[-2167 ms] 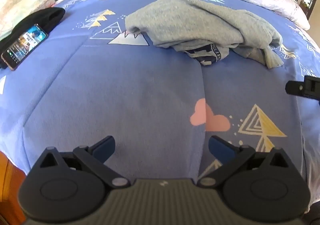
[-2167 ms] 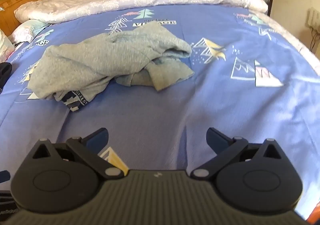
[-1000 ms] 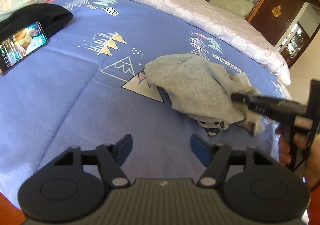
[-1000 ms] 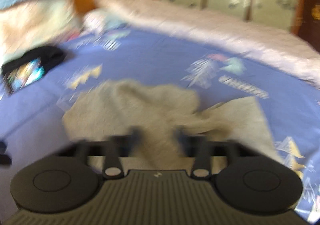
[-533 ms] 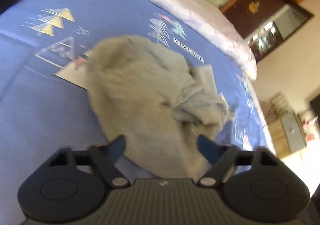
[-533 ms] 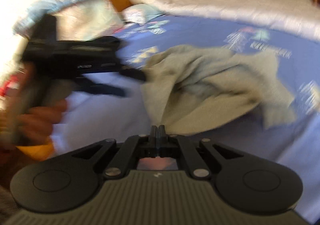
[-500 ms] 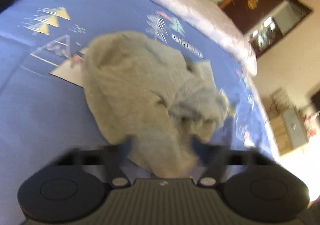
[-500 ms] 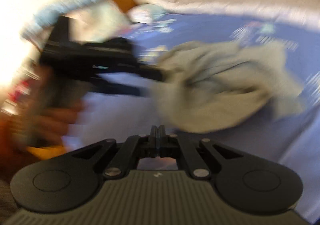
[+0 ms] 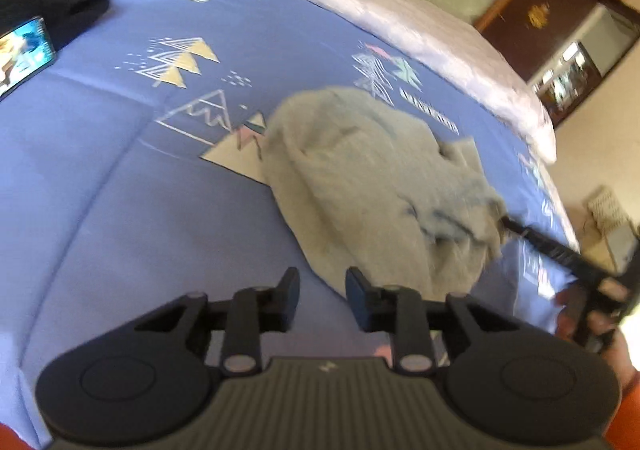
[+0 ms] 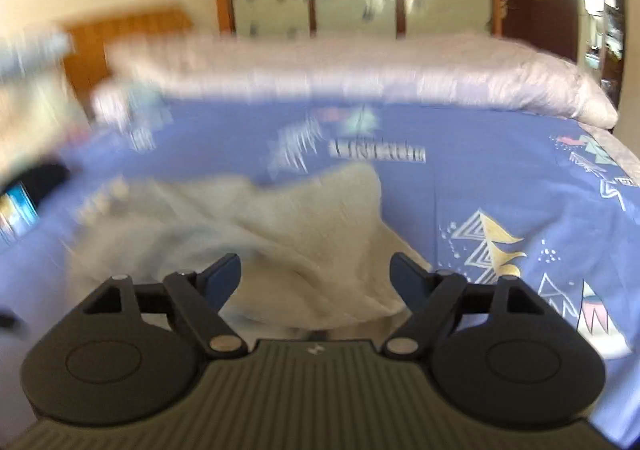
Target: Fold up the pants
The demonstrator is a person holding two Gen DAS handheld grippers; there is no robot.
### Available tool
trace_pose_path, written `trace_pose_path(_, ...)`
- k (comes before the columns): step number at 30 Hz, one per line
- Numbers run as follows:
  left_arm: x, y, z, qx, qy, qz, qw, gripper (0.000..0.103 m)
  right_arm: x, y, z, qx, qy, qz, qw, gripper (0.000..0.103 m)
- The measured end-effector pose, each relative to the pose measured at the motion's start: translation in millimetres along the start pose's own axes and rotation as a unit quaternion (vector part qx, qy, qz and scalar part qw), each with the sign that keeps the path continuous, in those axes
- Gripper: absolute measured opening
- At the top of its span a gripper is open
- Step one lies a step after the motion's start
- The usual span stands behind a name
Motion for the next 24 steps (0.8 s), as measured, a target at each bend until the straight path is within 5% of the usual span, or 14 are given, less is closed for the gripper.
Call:
trace_pose_path(2,0.2,4.3,7.6,0.003,-0.002,0.006,1.0000,0.029,26.9,3.2,-6.1,0.015,0.048,0.029,0.998,0.076)
trace_pose_path(4,1.1,8.5,27.0,0.027,-0.007,0.033,0.9991,0.030,36.7,5.9,-8.5,0.033,0.084,0.053,0.995,0.021)
trace_pose_path(5,0.8,8.4,42.9,0.044,-0.020,0.049,0.9976,0.035,39.0,7.4,-8.8,0.044,0.099,0.057,0.992,0.009)
trace_pose_path(6,1.1,6.3,64.4,0.069,-0.038,0.067,0.9946,0.043,30.2,10.8,-10.8,0.052,0.100,0.060,0.992,0.009)
trace_pose_path(8,8.8,-0.1,97.2,0.116,-0.057,0.093,0.9873,0.078,7.1,14.5,-2.5,0.044,0.077,0.069,0.994,0.008)
trace_pose_path(12,72.7,-29.2,142.2,0.228,-0.041,0.122,0.9652,0.080,-53.9,2.7,2.1,0.047,0.027,0.087,0.995,0.008)
trace_pose_path(13,94.0,-30.9,143.7,0.242,-0.020,0.135,0.9606,0.077,-69.8,-3.5,2.4,0.053,0.017,0.092,0.994,0.008)
trace_pose_path(15,133.8,-29.3,135.3,0.251,0.031,0.144,0.9568,0.039,-99.5,-16.4,-5.6,0.071,0.004,0.096,0.993,0.007)
trace_pose_path(16,146.0,-30.3,126.5,0.245,0.056,0.132,0.9589,0.007,-113.2,-20.9,-11.5,0.080,0.001,0.096,0.992,0.007)
trace_pose_path(20,126.0,-45.1,101.0,0.231,0.044,0.062,0.9699,0.005,-155.2,-23.9,-46.9,0.111,0.022,0.120,0.986,0.006)
trace_pose_path(24,47.7,-44.6,62.5,0.213,0.015,-0.008,0.9770,0.005,-176.2,-21.7,-87.2,0.120,0.064,0.151,0.979,0.003)
Point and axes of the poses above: each gripper's, at about its wrist camera, not at the fingertips, and x roughly the way its jaws point, y to its left, z to its top, the point moved 9 cm from there along x, roughly the way its jaws point, and after that the axes turned 9 degrees about x, right-handed, at the moved point
